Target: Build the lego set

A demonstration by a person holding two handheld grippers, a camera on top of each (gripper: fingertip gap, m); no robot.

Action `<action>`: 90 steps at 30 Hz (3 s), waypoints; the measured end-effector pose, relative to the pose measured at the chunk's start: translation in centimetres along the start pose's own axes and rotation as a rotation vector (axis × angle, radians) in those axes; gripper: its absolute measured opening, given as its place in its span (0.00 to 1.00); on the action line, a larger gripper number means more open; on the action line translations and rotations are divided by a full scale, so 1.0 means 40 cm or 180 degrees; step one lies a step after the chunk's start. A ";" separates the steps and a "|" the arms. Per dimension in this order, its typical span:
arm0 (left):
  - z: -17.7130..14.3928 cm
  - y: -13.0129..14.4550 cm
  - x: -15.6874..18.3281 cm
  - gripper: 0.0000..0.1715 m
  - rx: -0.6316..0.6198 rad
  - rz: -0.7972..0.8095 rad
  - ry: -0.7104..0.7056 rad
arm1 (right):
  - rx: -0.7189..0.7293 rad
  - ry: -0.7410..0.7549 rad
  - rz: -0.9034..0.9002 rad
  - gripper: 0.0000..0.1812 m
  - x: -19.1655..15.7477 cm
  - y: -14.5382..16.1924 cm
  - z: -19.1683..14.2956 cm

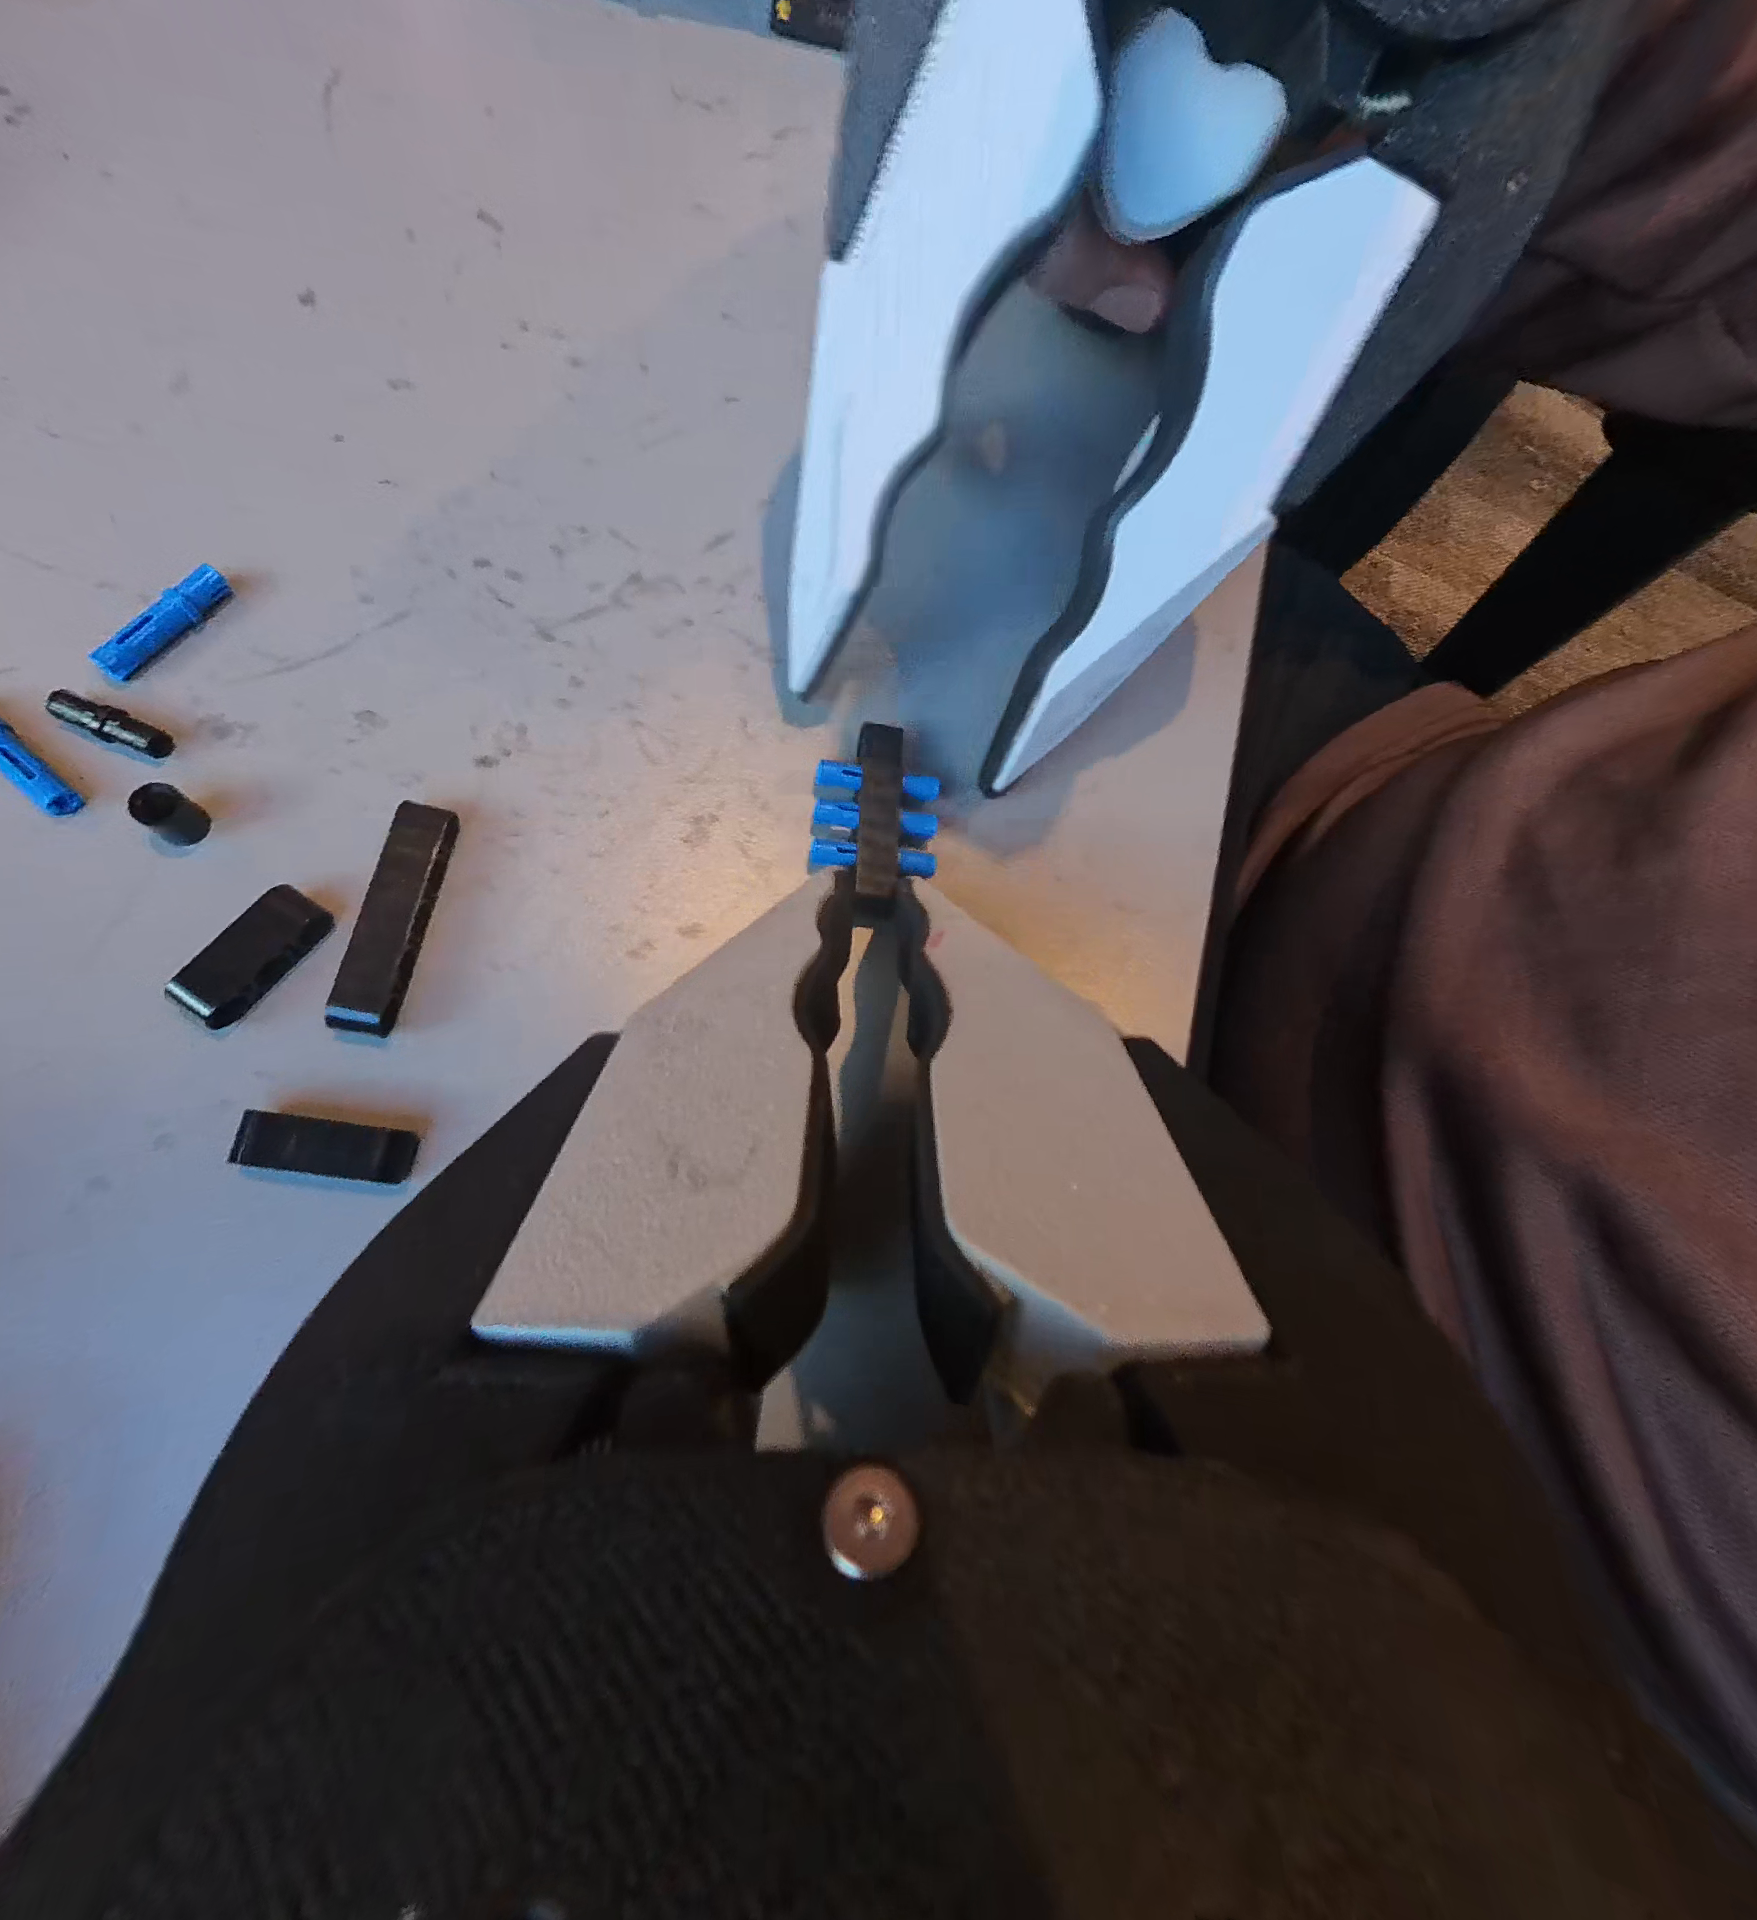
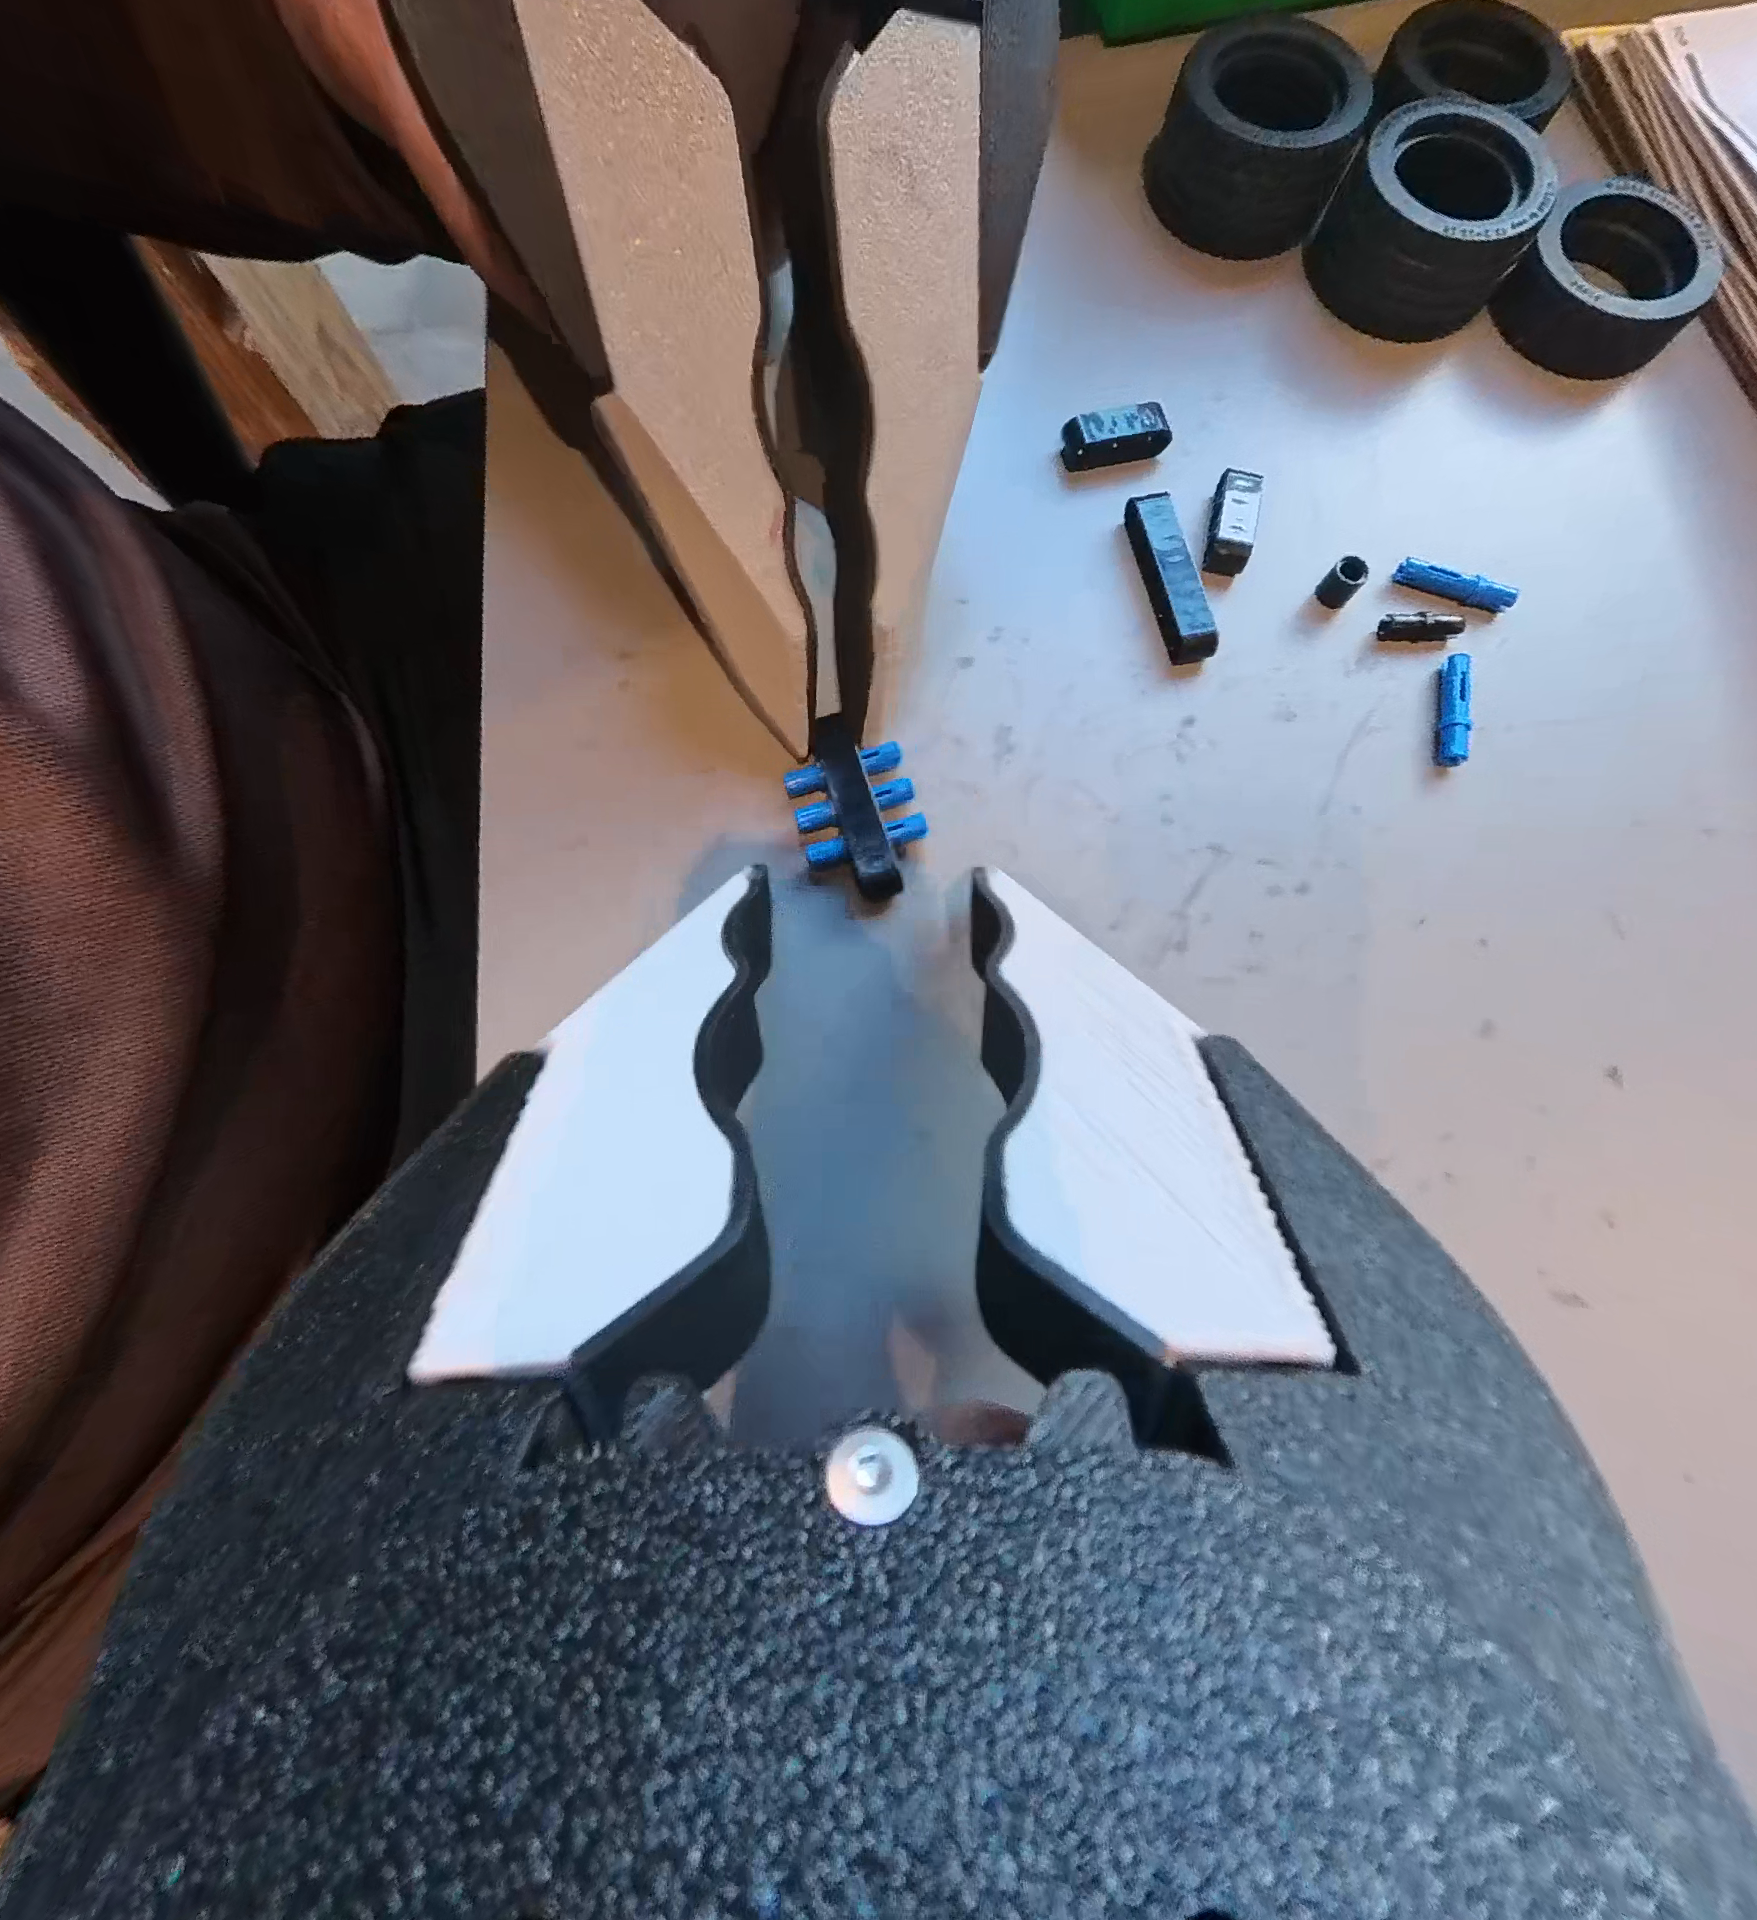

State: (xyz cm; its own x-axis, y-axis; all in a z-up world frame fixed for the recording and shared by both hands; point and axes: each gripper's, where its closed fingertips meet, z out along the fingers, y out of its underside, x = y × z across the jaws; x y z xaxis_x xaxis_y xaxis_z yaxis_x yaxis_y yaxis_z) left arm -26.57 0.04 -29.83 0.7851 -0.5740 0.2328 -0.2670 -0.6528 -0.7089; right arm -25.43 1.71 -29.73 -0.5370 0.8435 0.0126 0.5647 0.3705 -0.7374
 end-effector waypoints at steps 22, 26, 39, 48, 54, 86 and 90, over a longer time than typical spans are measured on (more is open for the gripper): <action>-0.012 0.014 0.011 0.04 -0.0204 0.0333 0.0686 | -0.0220 -0.0652 -0.0543 0.10 -0.031 -0.013 0.025; -0.010 0.012 0.007 0.03 -0.0184 0.0371 0.0575 | -0.0161 -0.0581 -0.0540 0.09 -0.031 -0.013 0.025; -0.006 0.003 -0.013 0.04 -0.0130 0.0212 0.0467 | -0.0427 -0.0632 -0.0387 0.06 -0.016 -0.008 0.022; -0.006 -0.003 -0.030 0.03 -0.0088 0.0133 0.0349 | -0.0232 -0.0334 -0.0221 0.17 -0.010 -0.034 0.014; -0.006 -0.002 -0.026 0.03 -0.0098 0.0158 0.0373 | -0.0277 -0.0473 -0.0299 0.10 0.010 -0.047 0.023; -0.006 -0.002 -0.022 0.03 -0.0104 0.0131 0.0436 | -0.1115 -0.0967 -0.0391 0.10 0.018 -0.026 0.030; -0.006 -0.001 -0.020 0.03 -0.0110 0.0140 0.0446 | -0.1148 -0.0988 -0.0420 0.10 0.018 -0.026 0.032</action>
State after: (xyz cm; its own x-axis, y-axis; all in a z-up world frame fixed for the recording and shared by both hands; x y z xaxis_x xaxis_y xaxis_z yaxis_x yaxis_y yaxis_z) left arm -27.33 0.42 -29.84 0.6872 -0.6641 0.2944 -0.3204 -0.6409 -0.6976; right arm -27.20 1.46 -29.82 -0.7490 0.6448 -0.1521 0.6308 0.6238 -0.4616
